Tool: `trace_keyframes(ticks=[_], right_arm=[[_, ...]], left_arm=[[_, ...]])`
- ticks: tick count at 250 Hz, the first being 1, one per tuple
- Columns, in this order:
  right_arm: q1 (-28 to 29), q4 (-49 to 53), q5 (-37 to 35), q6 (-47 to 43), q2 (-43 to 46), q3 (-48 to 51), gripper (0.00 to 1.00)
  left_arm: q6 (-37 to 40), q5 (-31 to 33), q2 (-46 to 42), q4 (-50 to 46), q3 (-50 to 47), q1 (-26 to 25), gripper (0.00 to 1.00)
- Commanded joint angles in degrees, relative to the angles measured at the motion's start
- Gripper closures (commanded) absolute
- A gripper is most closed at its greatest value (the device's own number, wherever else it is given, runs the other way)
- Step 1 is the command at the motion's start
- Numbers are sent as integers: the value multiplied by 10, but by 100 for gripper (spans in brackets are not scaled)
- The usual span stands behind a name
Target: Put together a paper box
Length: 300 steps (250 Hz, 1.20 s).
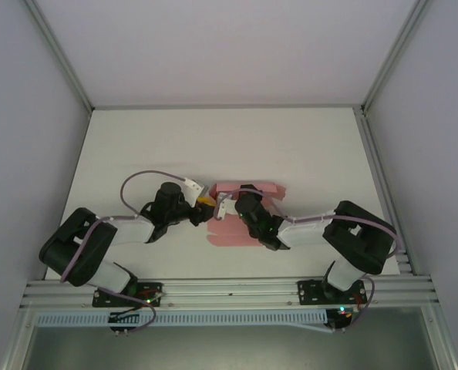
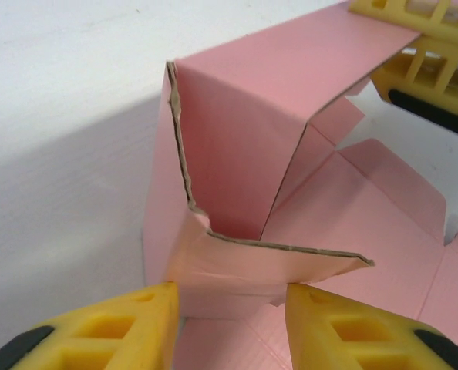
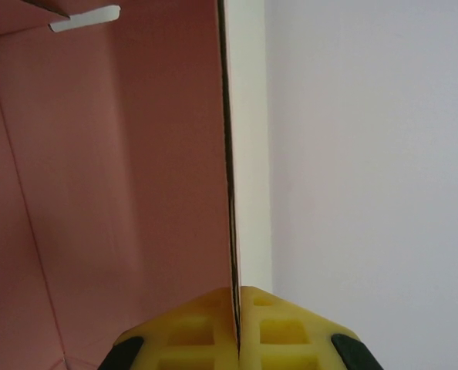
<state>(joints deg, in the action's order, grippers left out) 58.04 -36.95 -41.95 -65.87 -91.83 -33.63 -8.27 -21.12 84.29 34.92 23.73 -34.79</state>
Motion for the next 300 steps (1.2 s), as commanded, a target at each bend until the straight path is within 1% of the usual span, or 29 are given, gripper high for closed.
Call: trace_keyframes(ticks=[1,28,38,62,73,80,96,116,135,153,160,169,176,187,197,212,227,232,240,249,254,266,270,286,300], right_arm=[[8,49,7,8,-23,12,100],[8,65,21,23,-18,6,100],[8,71,27,30,-15,3,100],[8,87,37,39,-11,-1,100],[9,95,41,43,-10,-3,100],[9,100,43,46,-10,-4,100],[8,110,48,53,-9,-7,100],[8,116,54,62,-7,-11,100],[8,125,41,65,-10,-19,100],[4,120,31,59,-7,-19,100],[1,120,32,58,-1,-18,100],[-4,122,33,58,9,-18,100],[-9,126,36,61,19,-17,100],[-15,135,41,62,34,-18,100],[-19,139,46,58,48,-16,100],[-22,145,59,53,66,-13,100],[-25,164,74,55,80,-15,100],[-26,166,76,57,82,-16,100],[-27,171,79,58,86,-16,100],[-27,173,82,59,88,-16,100],[-28,173,83,60,88,-15,100],[-29,173,88,62,88,-15,100],[-29,173,89,63,87,-14,100],[-30,170,90,65,83,-15,100],[-31,168,92,66,78,-16,100]], left_arm=[[29,29,9,20,17,-5,64],[33,48,22,30,26,-6,65],[33,58,29,39,27,-7,59],[31,67,41,51,31,-8,60],[30,67,43,57,32,-9,58],[31,59,44,59,33,-10,55],[37,55,44,59,38,-14,54],[45,23,42,58,47,-17,60],[44,-36,32,43,55,-21,62],[33,-43,0,32,45,-24,61],[28,-37,-17,33,34,-24,59],[26,-21,-44,27,22,-24,53],[23,0,-65,11,15,-23,48],[22,25,-100,-16,7,-20,44],[16,61,-130,-41,2,-20,38],[6,107,-172,-83,-2,-15,36],[-11,160,-212,-118,-4,-10,30],[-15,175,-224,-131,-3,-6,27],[-27,207,-242,-147,-3,-1,19],[-46,237,-256,-163,-2,11,15],[-51,242,-261,-171,-1,20,14],[-69,249,-263,-196,6,45,3],[-71,245,-259,-205,9,58,2],[-73,233,-229,-236,27,85,0],[-62,224,-184,-262,51,88,1]])
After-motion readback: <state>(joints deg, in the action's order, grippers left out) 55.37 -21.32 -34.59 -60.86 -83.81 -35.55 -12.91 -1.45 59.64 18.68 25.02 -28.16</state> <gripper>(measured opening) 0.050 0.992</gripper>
